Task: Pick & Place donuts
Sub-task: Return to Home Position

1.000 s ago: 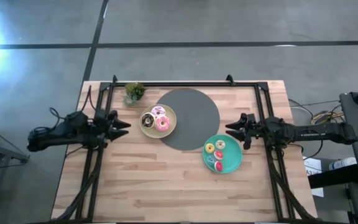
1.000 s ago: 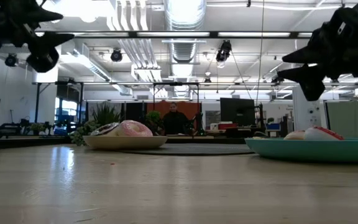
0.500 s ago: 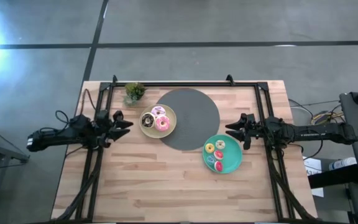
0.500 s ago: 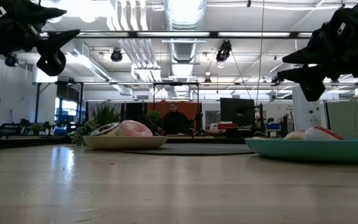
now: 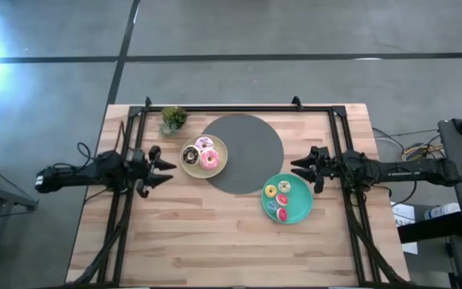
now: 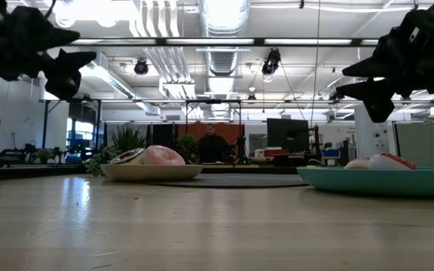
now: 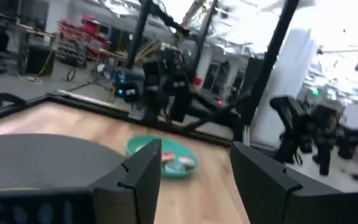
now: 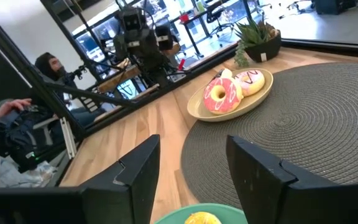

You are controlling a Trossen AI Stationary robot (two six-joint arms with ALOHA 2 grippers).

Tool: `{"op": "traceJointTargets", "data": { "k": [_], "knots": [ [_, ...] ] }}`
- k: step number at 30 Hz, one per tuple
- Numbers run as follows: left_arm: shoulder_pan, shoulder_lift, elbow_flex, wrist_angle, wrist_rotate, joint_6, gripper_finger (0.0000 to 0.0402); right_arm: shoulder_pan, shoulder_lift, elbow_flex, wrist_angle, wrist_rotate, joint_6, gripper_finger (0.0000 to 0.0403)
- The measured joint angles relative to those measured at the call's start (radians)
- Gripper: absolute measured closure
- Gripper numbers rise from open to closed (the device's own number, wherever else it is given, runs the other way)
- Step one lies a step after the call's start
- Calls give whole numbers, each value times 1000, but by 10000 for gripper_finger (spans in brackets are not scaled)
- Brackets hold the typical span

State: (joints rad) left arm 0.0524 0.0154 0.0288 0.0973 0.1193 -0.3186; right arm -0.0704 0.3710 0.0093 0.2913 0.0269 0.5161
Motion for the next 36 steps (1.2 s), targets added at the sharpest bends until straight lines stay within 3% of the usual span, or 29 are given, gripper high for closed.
{"op": "traceJointTargets", "data": {
  "k": [8,14,19,29,36],
  "knots": [
    [-89,-14,-19,-26,-7,240,236,0,3,1,0,0,0,229],
    [-86,-14,-20,-68,-14,218,236,0,3,1,0,0,0,228],
    [-86,-14,-20,-62,-18,299,236,0,4,1,0,0,0,232],
    [-86,28,-19,-59,-21,164,236,0,3,1,0,1,0,228],
    [-86,32,-19,-62,-21,151,236,0,3,1,0,1,0,232]
  ]
}}
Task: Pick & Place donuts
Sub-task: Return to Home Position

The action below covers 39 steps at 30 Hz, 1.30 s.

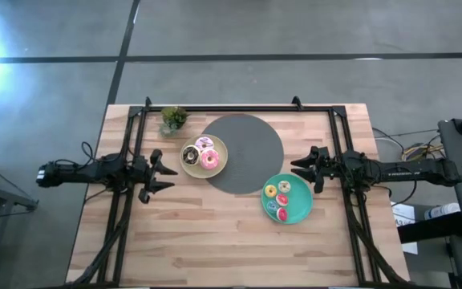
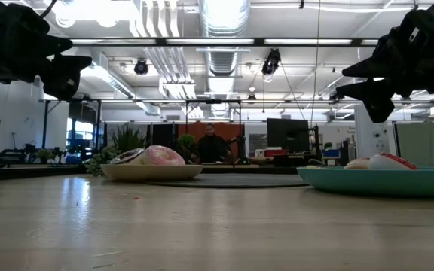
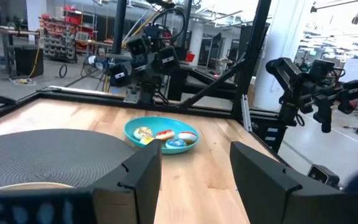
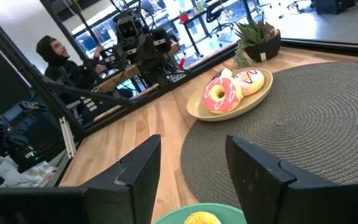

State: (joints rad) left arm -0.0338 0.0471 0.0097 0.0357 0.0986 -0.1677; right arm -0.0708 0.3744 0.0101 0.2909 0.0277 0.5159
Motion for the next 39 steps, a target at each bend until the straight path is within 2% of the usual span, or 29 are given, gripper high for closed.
{"op": "traceJointTargets", "data": {
  "k": [14,19,26,33,39],
  "knots": [
    [0,0,0,0,0,-1,236,14,-18,0,3,1,-29,230],
    [0,0,0,0,0,-1,236,70,-138,0,2,-8,-195,227],
    [0,0,0,0,0,-1,236,61,-289,0,-32,-104,-355,232],
    [0,0,0,-1,0,-1,236,61,-370,0,-232,-111,-390,229],
    [0,1,1,-1,0,-1,236,61,-375,0,-232,-158,-533,229]
  ]
}}
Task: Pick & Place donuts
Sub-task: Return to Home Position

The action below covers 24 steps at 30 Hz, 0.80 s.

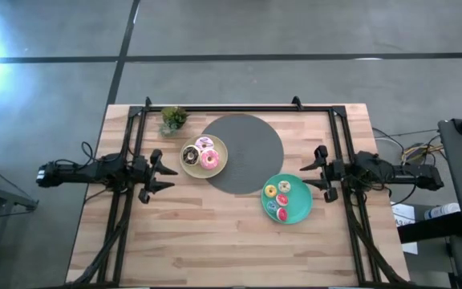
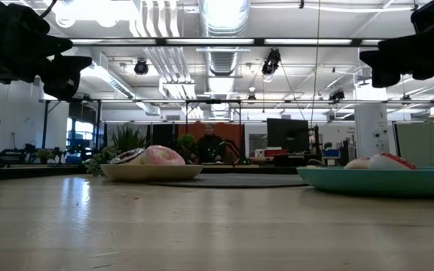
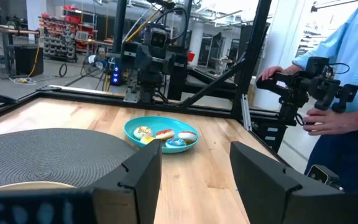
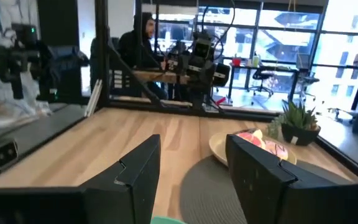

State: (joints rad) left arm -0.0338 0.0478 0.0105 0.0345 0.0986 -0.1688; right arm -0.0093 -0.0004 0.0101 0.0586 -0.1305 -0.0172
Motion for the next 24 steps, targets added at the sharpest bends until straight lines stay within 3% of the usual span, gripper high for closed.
{"op": "traceJointTargets", "data": {
  "k": [24],
  "knots": [
    [0,0,0,-1,0,0,236,0,9,0,-30,-1,-2,227]
  ]
}}
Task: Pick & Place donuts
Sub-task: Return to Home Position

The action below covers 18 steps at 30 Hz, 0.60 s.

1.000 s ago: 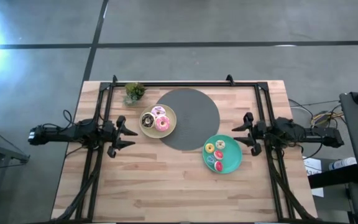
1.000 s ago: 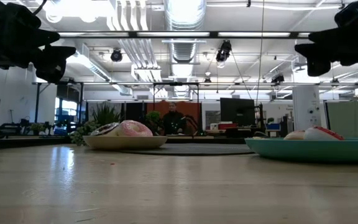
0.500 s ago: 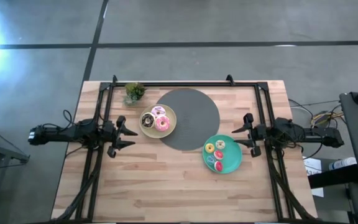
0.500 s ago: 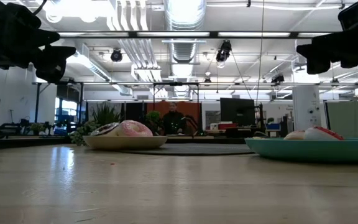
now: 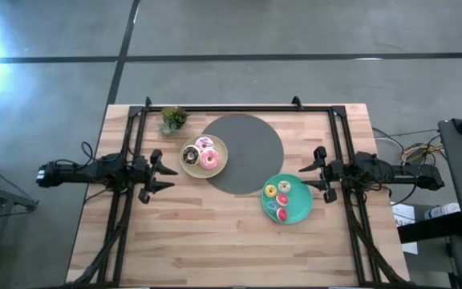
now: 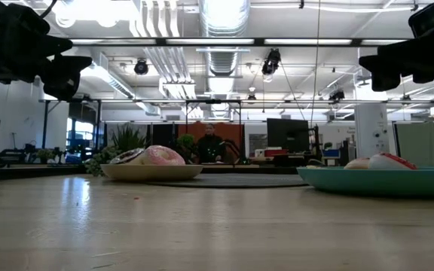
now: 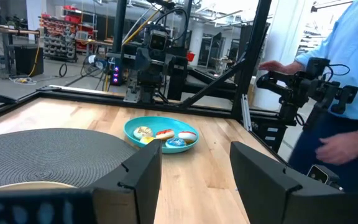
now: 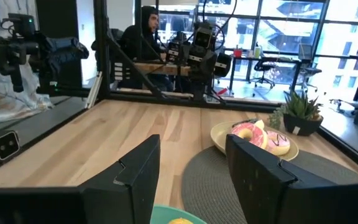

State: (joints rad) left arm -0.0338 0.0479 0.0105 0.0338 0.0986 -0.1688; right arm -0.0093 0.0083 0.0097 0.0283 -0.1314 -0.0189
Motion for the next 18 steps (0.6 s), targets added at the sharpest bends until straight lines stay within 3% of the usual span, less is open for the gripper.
{"op": "traceJointTargets", "data": {
  "k": [18],
  "knots": [
    [0,0,0,0,0,0,236,0,7,0,0,0,0,231]
  ]
}}
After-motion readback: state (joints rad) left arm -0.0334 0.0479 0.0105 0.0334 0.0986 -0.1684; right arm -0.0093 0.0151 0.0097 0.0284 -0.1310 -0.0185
